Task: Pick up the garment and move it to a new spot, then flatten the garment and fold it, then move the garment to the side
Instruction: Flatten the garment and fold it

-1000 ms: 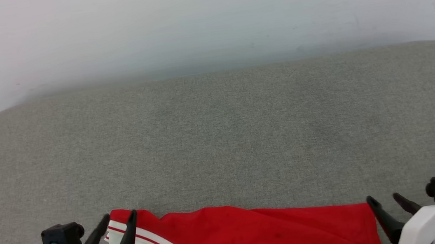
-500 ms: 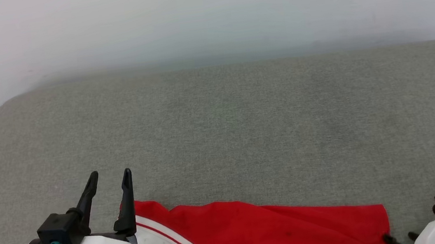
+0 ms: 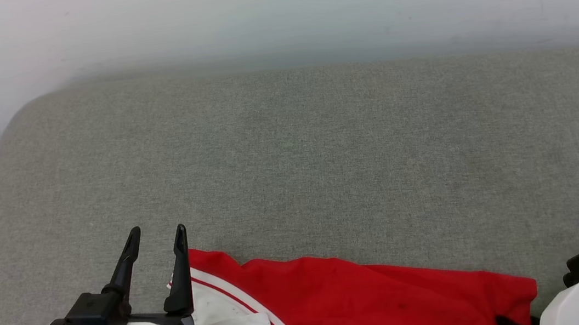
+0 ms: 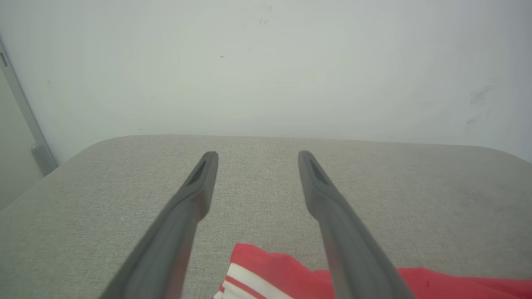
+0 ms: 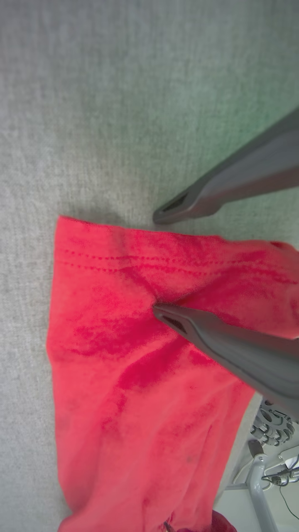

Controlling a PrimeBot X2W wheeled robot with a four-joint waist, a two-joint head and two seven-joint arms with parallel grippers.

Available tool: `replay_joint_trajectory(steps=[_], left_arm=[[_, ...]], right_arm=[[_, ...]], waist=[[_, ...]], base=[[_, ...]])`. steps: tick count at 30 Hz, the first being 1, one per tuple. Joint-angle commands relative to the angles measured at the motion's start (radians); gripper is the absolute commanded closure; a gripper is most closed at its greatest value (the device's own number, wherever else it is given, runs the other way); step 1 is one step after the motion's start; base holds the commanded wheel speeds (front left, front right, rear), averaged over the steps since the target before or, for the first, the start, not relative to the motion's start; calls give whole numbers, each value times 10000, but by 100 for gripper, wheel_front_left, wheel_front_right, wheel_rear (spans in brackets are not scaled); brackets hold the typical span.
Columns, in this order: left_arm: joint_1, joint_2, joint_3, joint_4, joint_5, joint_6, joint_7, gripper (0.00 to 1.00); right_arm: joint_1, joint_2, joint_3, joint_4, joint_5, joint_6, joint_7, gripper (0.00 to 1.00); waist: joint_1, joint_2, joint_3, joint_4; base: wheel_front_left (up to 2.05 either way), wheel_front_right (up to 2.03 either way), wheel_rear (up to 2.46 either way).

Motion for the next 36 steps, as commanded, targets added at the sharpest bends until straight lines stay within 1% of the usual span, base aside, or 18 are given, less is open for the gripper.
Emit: replay_joint_trajectory(steps=[1,2,3,6,13,17,22,29,31,34,36], left_arm=[[97,-89,68,54,108,-103,-47,0],[74,-131,118,77,159,-154,-47,0],[86,-168,161,117,208,-197,-47,0],[147,-297,317,191,343,-331,-48,0],[183,-457,580,217,691,-530,-48,0],[225,-545,709,231,845,-627,-48,0],[323,-669,826,272,1008,-700,-49,0],[393,-888,921,285,1206,-855,-47,0],[433,-933,980,289,1236,-870,-49,0],[514,-993,1025,327,1324,-921,-47,0],[516,-1029,1028,363,1343,-976,-49,0]], right_arm=[[77,327,451,528,123,34,291,54],[71,364,530,607,212,35,339,85],[65,392,576,667,290,39,404,100],[-20,337,547,550,370,29,367,100],[-338,-64,283,-229,493,16,404,100],[-627,-330,-98,-670,423,16,593,100],[-915,-660,-1054,-788,227,16,1007,100],[-826,-1142,-3051,-839,-149,16,1701,100],[-845,-1072,-3451,-866,-1,17,1932,100],[-1064,-446,-3881,-872,821,19,2664,100],[-1185,-70,-3983,-1022,1510,17,3265,100]], waist=[[0,0,28,17],[0,0,32,21],[0,0,19,19],[0,0,-27,-17],[0,0,-93,-268],[0,0,-161,-444],[0,0,-249,-618],[0,0,-337,-730],[0,0,-366,-789],[0,0,-432,-878],[0,0,-485,-901]], base=[[0,0,0],[0,0,0],[0,0,0],[0,0,0],[0,0,0],[0,0,0],[0,0,0],[0,0,0],[0,0,0],[0,0,0],[0,0,0]])
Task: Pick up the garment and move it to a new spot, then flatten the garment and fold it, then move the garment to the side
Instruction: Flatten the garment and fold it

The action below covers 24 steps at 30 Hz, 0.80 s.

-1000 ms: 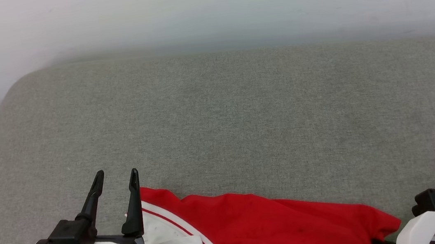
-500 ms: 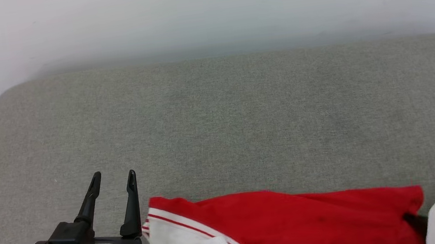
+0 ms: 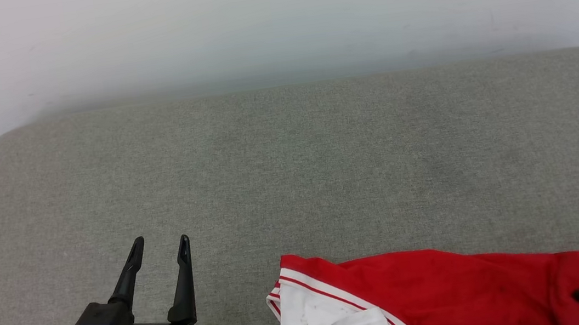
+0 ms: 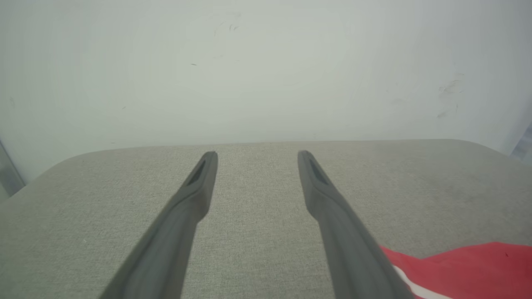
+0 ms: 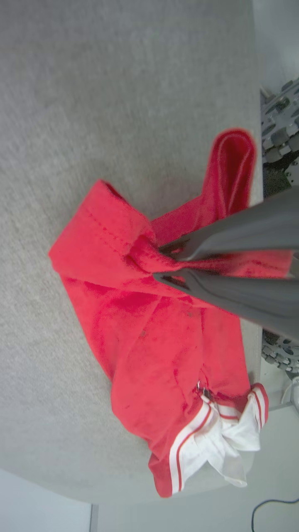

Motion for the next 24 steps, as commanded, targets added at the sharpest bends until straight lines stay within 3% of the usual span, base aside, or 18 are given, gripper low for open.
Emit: replay_joint_trajectory(steps=[1,7,12,17,24], left_arm=[[104,-33,9,44,78,-61,-47,0],[129,-79,8,158,176,-208,-46,0],[8,-83,-23,244,195,-328,-47,0],[-178,-81,-73,303,235,-440,-47,0],[-486,-179,-79,326,266,-500,-46,0]], right_arm=[[-241,323,-33,-196,750,-2,500,100],[-290,829,360,-344,4101,-4,1975,100],[-86,832,2020,147,6668,-2,1589,100],[-314,833,3881,405,7828,-2,678,100],[-898,827,6073,790,8315,-2,-701,100]], waist=[[-1,0,-70,-22],[-1,0,-253,34],[-1,0,-266,208],[-1,0,-126,489],[-1,0,193,934]], base=[[0,0,0],[0,0,0],[0,0,0],[0,0,0],[0,0,0]])
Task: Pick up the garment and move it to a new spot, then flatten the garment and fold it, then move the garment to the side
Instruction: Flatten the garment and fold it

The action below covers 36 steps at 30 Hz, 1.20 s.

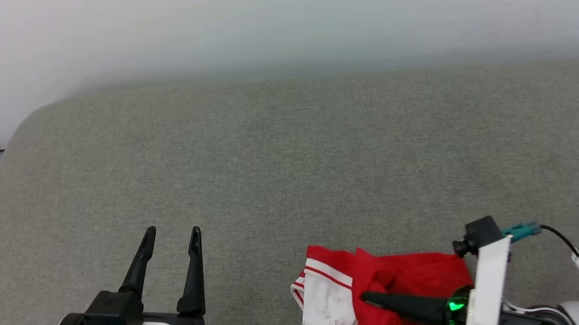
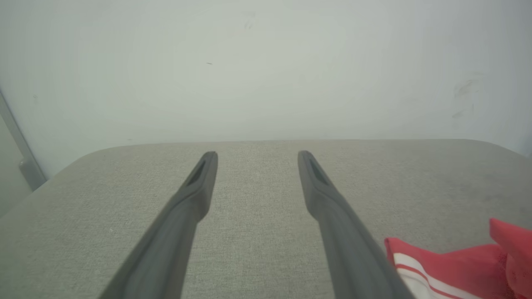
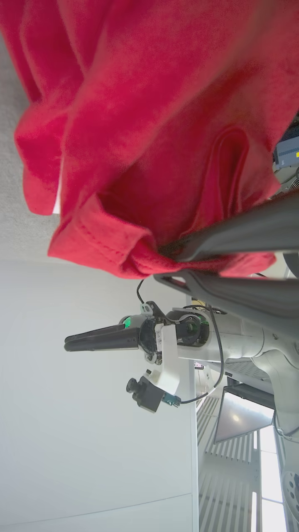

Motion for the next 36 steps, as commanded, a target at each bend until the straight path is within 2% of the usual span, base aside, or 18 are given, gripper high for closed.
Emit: replay_joint_trajectory(steps=[1,6,7,8,9,10,16,21,23,25,30,36], left_arm=[[-168,-63,28,19,55,-30,-46,0],[-246,-114,63,41,55,-68,-46,0],[-256,-122,77,52,63,-68,-46,0],[-262,-131,100,65,68,-76,-47,0],[-268,-138,112,75,73,-76,-46,0],[-269,-147,137,86,75,-81,-46,0],[-265,-176,264,152,104,-106,-47,0],[-182,-191,296,193,131,-132,-46,0],[-138,-200,295,195,172,-135,-48,0],[-114,-208,302,193,219,-100,-48,0],[-38,-225,379,204,279,-16,-46,0],[84,-277,467,295,348,143,-46,0]], right_arm=[[-262,5,393,214,-313,-1,-350,100],[-493,5,856,617,-1067,-1,-987,100],[-515,4,955,689,-1205,-1,-1114,95],[-521,6,1061,732,-1262,-1,-1210,82],[-528,6,1133,750,-1309,-1,-1315,52],[-541,4,1216,762,-1354,-1,-1400,0],[-651,-22,1597,435,-1241,-1,-1588,0],[-699,-299,1849,-539,-1470,-1,-2016,0],[-756,-477,1809,-1131,-1745,-1,-2534,0],[-768,-929,1742,-1527,-2616,-1,-3403,0],[-457,-1401,1001,-1589,-5021,-1,-5636,0],[144,-1380,-581,-1529,-7675,-1,-7178,0]], waist=[[-1,0,162,173],[-1,0,282,301],[-1,0,300,311],[-1,0,312,315],[-1,0,317,314],[-1,0,321,305],[-1,0,216,169],[-1,0,100,7],[-1,0,71,-55],[-1,0,40,-124],[-1,0,-52,-330],[-1,0,-278,-595]], base=[[0,0,0],[0,0,0],[0,0,0],[0,0,0],[0,0,0],[0,0,0],[0,0,0],[0,0,0],[0,0,0],[0,0,0],[0,0,0],[0,0,0]])
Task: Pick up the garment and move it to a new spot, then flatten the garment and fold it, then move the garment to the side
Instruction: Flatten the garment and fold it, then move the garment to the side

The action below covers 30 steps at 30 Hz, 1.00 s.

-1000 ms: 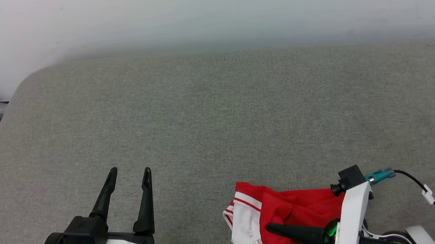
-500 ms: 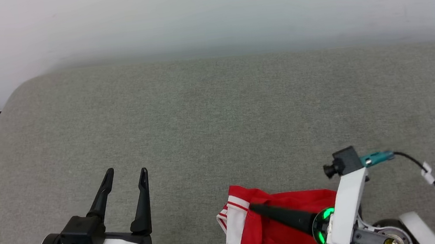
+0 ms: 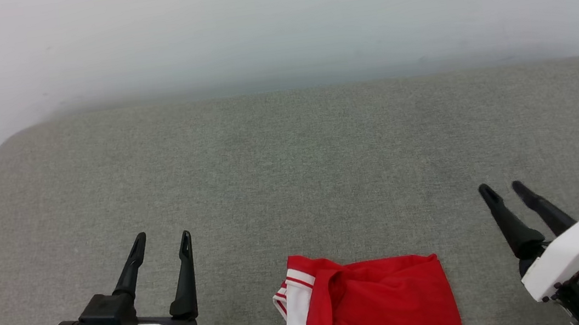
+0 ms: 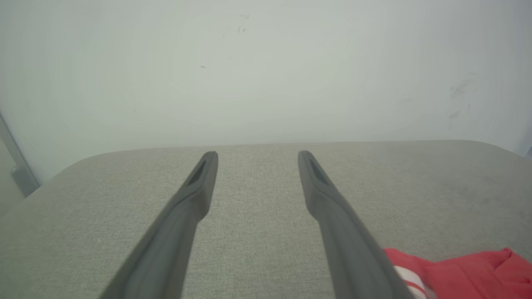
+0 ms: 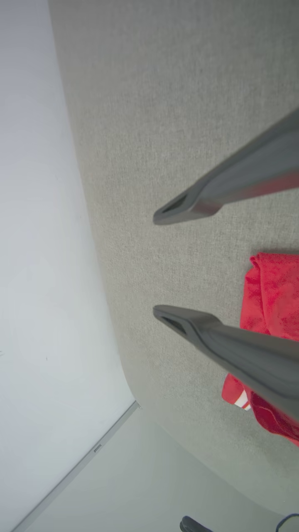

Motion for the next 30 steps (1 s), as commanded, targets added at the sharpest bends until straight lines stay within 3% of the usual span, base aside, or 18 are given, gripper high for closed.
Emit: replay_joint_trajectory(steps=[1,7,11,17,30], left_arm=[[119,-27,24,27,56,71,-44,0],[305,-87,121,108,112,231,-44,0],[449,-163,211,151,117,324,-44,0],[686,-212,345,308,146,315,-44,0],[727,-242,670,667,205,185,-44,0]], right_arm=[[216,106,-295,-117,-611,-1,-279,0],[907,526,-1346,-738,-3133,-1,-1530,0],[1298,810,-1466,-1085,-4032,-1,-2241,0],[1958,1080,-1464,-1391,-4621,-1,-2519,0],[2531,1336,-1366,-2077,-5058,-1,-1975,0]], waist=[[1,0,-108,-100],[1,0,-373,-268],[1,0,-521,-299],[1,0,-766,-255],[1,0,-817,-328]], base=[[0,0,0],[0,0,0],[0,0,0],[0,0,0],[0,0,0]])
